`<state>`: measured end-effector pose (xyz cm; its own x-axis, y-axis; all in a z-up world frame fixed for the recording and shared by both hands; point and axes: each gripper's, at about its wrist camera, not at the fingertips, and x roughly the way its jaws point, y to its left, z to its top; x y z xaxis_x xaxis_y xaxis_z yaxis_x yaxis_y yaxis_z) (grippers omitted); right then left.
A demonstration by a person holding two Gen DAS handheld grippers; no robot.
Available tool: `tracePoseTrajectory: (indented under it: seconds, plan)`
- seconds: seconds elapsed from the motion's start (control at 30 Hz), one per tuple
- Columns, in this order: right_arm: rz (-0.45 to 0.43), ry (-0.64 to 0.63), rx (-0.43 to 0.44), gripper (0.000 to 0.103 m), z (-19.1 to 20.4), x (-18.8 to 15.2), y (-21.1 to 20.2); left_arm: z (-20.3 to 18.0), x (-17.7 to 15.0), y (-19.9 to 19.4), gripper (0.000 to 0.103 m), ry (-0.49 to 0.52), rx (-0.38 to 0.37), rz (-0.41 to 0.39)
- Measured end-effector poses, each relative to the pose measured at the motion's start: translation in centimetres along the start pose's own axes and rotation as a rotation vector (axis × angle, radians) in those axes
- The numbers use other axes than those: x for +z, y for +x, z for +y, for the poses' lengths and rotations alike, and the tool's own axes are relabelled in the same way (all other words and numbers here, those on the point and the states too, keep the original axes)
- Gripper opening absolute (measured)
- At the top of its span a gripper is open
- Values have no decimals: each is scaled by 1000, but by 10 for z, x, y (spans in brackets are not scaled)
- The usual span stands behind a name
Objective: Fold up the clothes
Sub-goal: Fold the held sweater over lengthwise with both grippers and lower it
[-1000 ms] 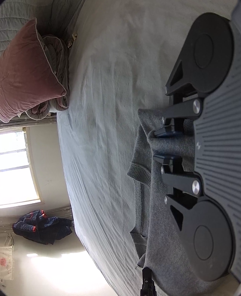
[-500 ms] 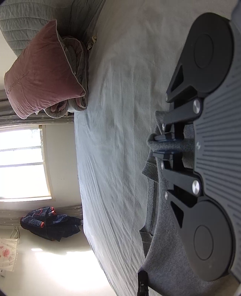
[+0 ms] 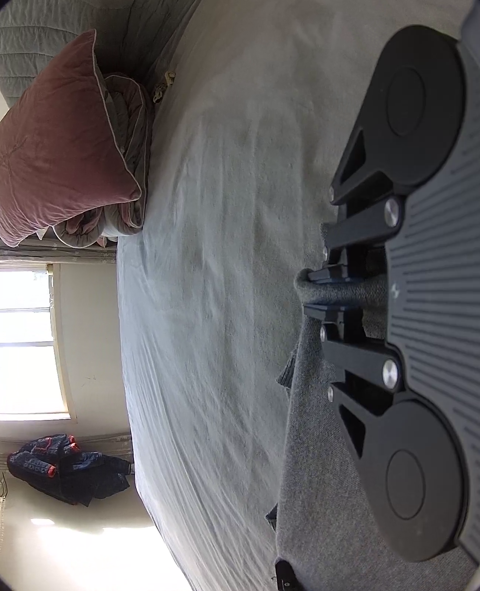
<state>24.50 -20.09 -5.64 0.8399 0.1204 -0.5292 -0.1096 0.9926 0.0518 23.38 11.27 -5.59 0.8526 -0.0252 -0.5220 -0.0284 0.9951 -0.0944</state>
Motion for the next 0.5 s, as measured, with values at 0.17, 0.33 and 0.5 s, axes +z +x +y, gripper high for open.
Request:
tracePoseTrajectory:
  seconds: [0.17, 0.33, 0.5]
  plan:
    - [55, 107, 60, 35, -22, 6, -8, 12, 9, -10, 32, -67, -47, 42]
    - [137, 300, 163, 57, -55, 11, -32, 44, 11, -26, 55, -232, -133, 160]
    - [214, 439, 235, 58, -75, 2, -58, 71, 4, -43, 68, -393, -234, 276]
